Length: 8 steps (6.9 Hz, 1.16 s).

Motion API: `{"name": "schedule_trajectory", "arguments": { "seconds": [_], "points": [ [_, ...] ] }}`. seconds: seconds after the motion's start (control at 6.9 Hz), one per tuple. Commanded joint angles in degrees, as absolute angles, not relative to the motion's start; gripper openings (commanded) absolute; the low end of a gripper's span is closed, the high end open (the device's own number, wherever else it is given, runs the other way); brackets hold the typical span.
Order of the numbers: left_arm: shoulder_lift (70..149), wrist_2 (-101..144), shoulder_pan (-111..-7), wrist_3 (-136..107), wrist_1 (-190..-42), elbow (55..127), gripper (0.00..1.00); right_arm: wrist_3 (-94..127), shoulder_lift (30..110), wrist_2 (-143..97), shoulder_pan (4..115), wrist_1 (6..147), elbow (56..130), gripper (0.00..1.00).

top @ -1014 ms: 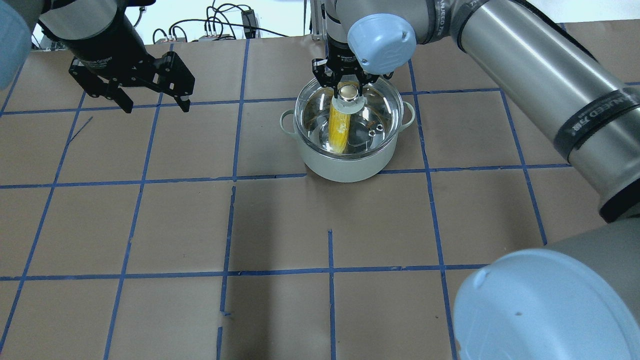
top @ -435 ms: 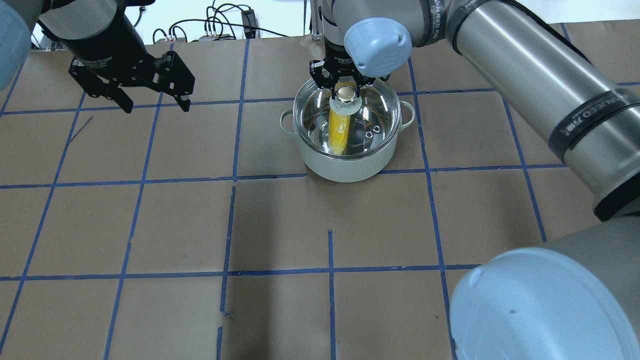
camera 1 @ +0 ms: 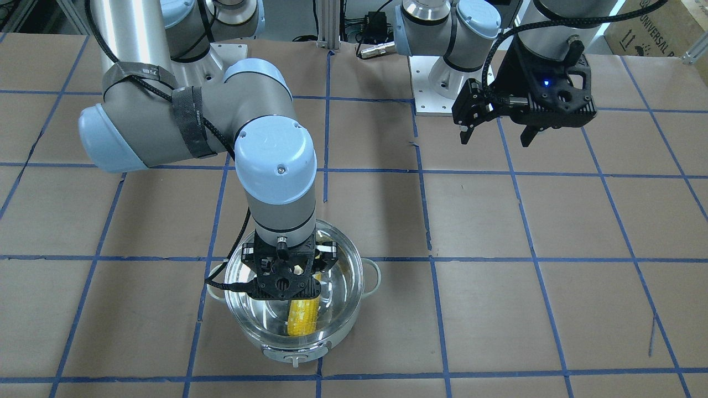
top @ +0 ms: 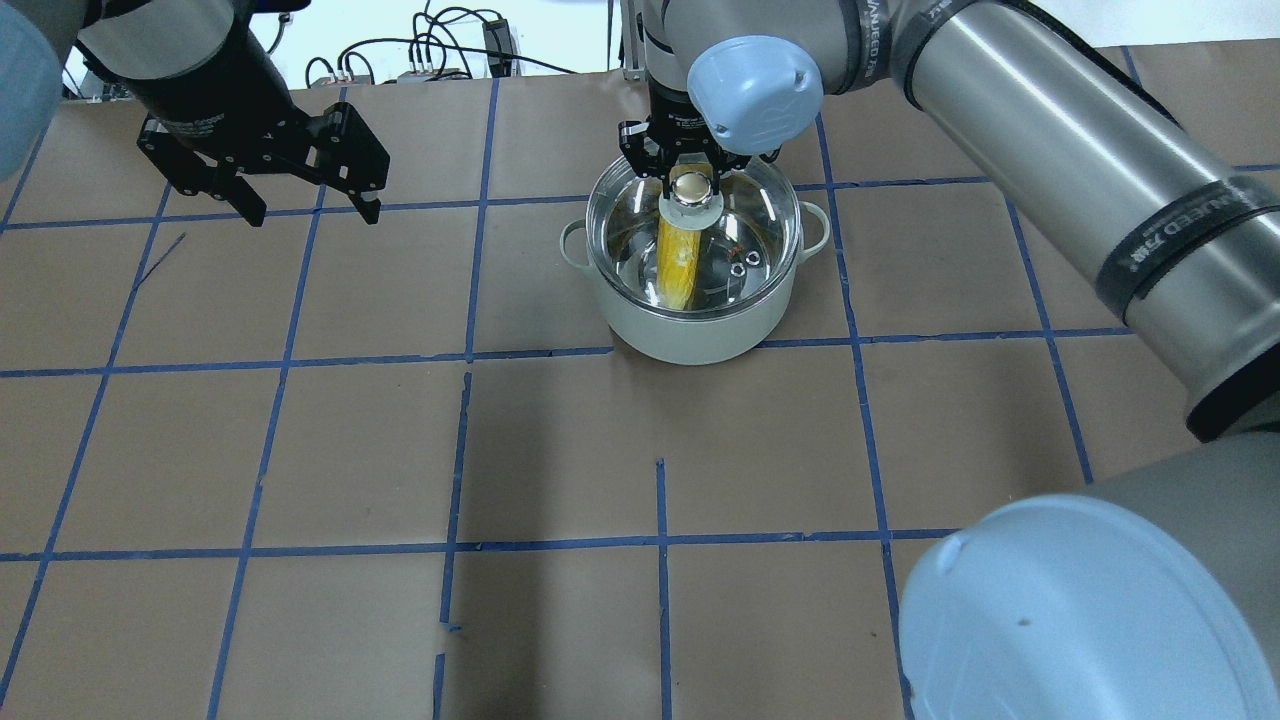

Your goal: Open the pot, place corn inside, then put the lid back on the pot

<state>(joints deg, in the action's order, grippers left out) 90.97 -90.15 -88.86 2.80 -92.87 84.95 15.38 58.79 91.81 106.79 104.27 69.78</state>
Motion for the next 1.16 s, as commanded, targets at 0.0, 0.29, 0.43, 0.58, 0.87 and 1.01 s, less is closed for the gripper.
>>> {"name": "schedule_trajectory", "arguments": {
  "seconds": [0.0,0.29,0.43,0.58,0.87,1.01],
  "points": [
    [91.0,-90.2,-88.9,2.8,-92.9,85.0,1.00,15.4,59.0,91.9,106.8,104.2,70.0,0.06],
    [91.0,-90.2,-88.8,2.8,-92.8,84.8,1.00,15.5,59.0,92.1,107.3,104.2,70.0,0.06],
    [91.0,-90.3,-88.8,2.9,-92.9,84.8,1.00,15.4,59.0,92.2,107.4,104.2,70.0,0.06],
    [91.0,-90.2,-88.8,2.9,-92.9,84.9,1.00,15.4,59.0,92.3,107.4,104.2,70.0,0.06],
    [91.0,-90.3,-88.8,3.0,-92.9,84.9,1.00,15.2,59.0,92.3,107.4,104.1,70.0,0.06],
    [91.0,-90.3,-88.8,3.0,-92.9,85.0,1.00,15.2,59.0,92.3,107.4,103.7,70.0,0.06]
  ]
}}
